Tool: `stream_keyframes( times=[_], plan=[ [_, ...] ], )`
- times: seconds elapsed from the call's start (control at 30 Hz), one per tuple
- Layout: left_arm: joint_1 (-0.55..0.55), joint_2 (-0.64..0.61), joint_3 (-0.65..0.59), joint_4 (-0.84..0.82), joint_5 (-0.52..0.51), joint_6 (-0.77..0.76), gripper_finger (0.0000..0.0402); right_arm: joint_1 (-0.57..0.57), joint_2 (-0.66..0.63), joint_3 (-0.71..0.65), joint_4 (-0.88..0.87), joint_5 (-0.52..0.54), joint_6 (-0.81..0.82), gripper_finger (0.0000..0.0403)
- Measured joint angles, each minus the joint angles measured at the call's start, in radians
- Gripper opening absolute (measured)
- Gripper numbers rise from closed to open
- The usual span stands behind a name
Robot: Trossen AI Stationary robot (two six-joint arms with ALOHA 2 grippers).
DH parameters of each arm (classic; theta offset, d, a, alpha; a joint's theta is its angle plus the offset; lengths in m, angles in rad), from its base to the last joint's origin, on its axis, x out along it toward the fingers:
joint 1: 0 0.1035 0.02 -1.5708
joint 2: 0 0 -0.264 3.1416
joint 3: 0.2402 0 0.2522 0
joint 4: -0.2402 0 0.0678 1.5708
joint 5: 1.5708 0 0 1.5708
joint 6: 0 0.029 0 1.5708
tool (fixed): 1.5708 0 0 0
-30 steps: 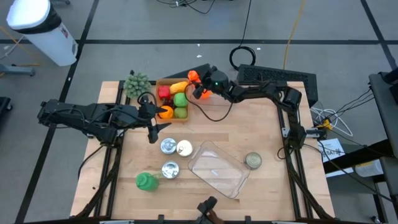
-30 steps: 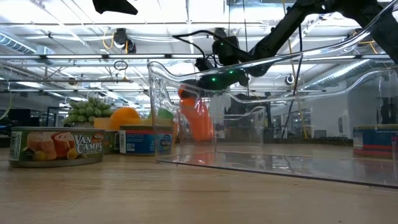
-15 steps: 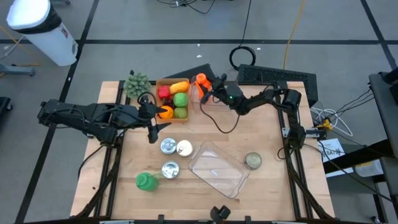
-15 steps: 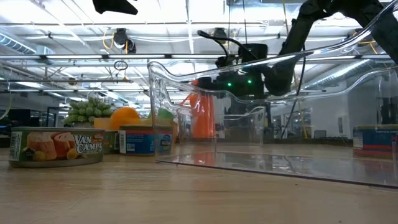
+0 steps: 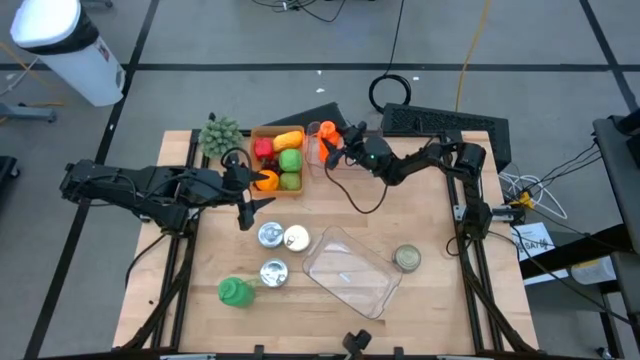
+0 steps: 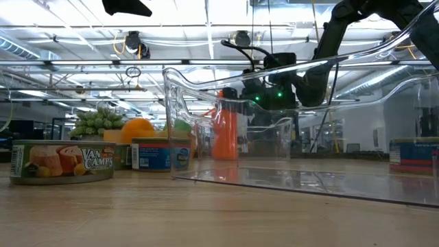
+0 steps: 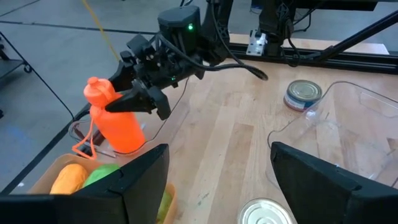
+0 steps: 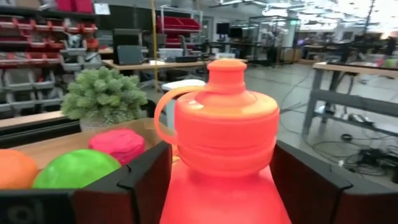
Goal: Pick & Place Food Item
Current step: Put the orange water bottle into the top transparent bin
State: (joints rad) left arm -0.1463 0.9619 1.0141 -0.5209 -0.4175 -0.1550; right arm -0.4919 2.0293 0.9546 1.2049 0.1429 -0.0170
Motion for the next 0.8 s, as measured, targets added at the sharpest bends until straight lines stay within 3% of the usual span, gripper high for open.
stream_keyframes(
  times=[0.27, 0.47, 0.8],
  plan=[
    [0.000, 0.000, 0.000, 0.001, 0.000, -0.003, 0.0278, 0.002, -0.015, -0.001, -0.019, -0.014, -0.017, 0.0305],
    [0.000, 0.000, 0.000, 0.001, 0.000, -0.005, 0.0277, 0.013, -0.020, -0.002, -0.008, -0.015, -0.074, 0.0318],
    [0.000, 0.000, 0.000, 0.001, 0.000, -0.005, 0.0296, 0.016, -0.172, -0.002, -0.250, -0.012, -0.076, 0.0318]
  ],
)
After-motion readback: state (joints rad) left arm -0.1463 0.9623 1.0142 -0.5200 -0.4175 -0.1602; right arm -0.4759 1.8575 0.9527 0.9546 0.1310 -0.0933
